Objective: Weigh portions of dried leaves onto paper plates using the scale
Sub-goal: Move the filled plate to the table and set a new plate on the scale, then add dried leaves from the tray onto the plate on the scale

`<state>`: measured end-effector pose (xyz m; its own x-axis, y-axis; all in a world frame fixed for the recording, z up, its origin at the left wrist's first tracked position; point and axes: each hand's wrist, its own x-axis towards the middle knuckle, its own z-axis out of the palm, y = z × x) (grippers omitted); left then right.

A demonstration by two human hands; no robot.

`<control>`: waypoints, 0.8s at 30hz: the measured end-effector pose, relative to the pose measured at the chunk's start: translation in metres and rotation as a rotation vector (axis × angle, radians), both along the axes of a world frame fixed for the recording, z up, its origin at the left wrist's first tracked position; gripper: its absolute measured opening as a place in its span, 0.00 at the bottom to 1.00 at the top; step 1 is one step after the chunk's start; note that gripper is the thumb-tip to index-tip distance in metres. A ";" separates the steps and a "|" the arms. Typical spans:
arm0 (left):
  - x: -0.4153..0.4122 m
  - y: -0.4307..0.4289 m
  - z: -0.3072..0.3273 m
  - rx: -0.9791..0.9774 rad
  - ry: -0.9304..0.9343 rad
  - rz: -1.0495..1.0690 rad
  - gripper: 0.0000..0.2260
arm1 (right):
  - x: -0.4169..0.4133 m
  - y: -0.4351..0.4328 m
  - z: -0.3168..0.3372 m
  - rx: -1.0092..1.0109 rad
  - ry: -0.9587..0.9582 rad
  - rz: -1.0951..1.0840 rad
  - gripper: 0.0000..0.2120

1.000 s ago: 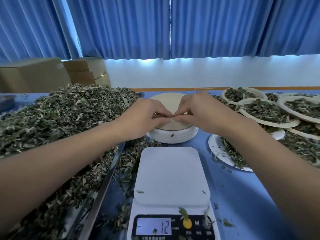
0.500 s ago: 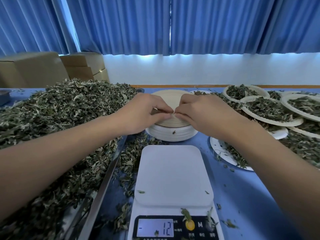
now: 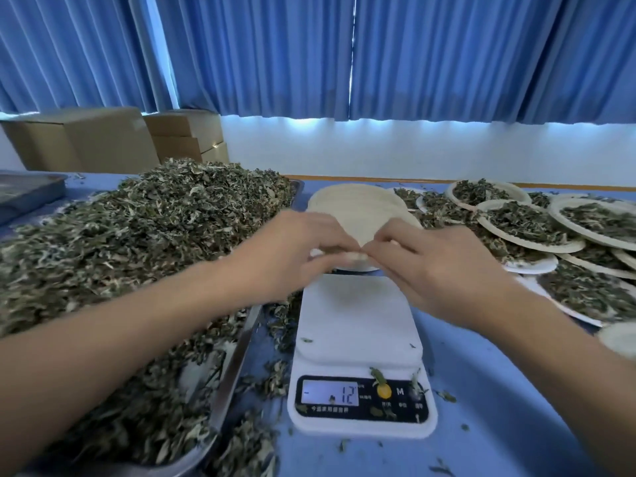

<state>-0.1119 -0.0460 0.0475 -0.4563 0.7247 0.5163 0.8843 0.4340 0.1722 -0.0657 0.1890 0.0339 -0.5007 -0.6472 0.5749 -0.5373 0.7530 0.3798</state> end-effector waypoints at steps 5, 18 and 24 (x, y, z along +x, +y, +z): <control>0.043 -0.002 -0.026 -0.102 -0.029 -0.073 0.10 | 0.045 0.006 -0.033 0.002 0.036 0.132 0.05; -0.007 -0.064 -0.030 -0.039 -0.053 0.750 0.12 | 0.048 0.025 -0.069 -0.859 -0.225 -0.170 0.21; -0.057 -0.087 -0.058 -0.424 -0.405 1.081 0.25 | 0.038 0.036 -0.072 -1.093 -0.253 -0.285 0.21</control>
